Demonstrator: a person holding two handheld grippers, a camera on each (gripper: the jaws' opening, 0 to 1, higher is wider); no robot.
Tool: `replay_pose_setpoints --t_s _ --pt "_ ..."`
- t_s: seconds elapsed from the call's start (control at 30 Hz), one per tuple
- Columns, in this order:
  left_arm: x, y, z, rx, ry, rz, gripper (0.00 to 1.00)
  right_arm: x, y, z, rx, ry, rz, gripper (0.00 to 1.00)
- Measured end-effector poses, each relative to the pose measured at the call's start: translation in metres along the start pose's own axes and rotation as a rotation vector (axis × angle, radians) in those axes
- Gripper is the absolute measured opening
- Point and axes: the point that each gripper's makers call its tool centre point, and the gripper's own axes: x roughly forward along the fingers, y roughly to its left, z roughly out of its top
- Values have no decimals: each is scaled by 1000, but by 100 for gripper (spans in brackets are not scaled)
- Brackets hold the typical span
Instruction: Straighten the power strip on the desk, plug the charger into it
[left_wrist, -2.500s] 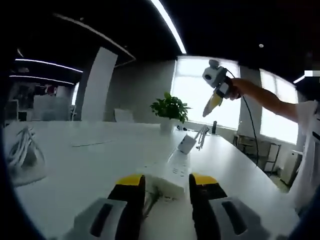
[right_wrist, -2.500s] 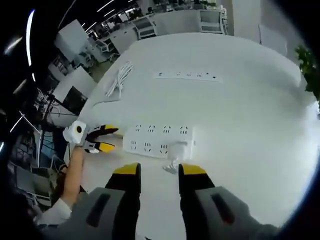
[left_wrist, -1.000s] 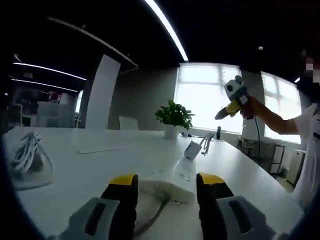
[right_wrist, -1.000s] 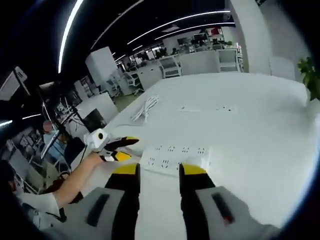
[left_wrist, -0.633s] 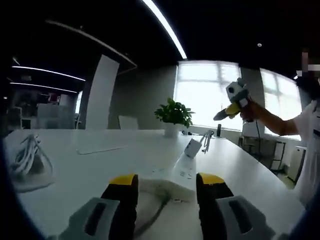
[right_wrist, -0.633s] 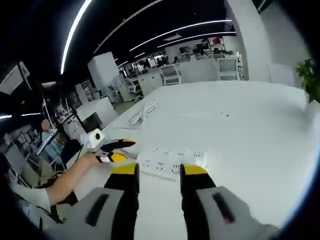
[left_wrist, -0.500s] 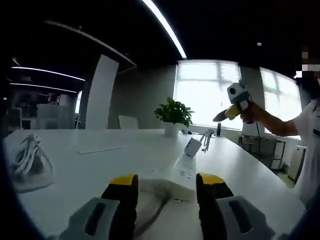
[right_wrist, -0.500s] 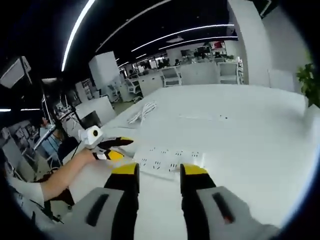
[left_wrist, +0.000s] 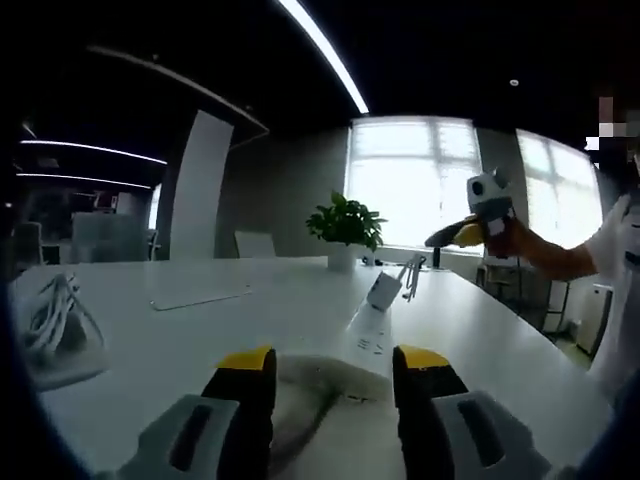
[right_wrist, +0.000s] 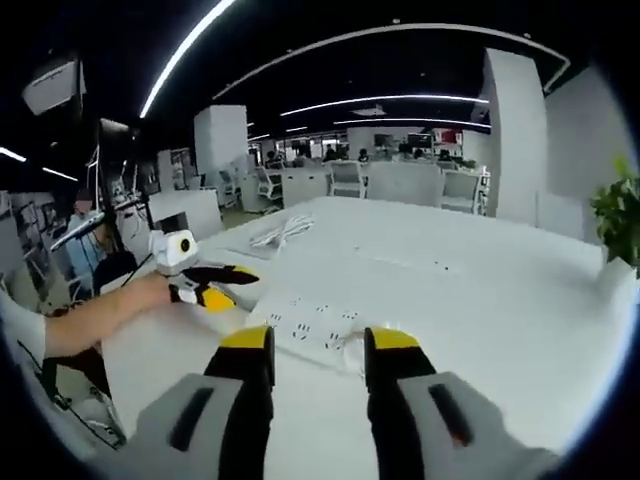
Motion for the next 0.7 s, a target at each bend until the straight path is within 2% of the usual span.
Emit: replay_pose_setpoints --t_s 0.17,0.47,0.6,0.7 --pt "0 -2 -2 6 6 0 50 -2 -2 -5 47 -52 5 37" --pt "1 0 -4 9 16 3 50 -7 -9 -16 69 -139 -21 36" --pt "1 0 -6 -9 31 8 50 -10 -11 -27 -25 -146 -63 36" --pt "1 1 -7 -9 33 10 50 -12 -11 -35 -51 -161 -82 36"
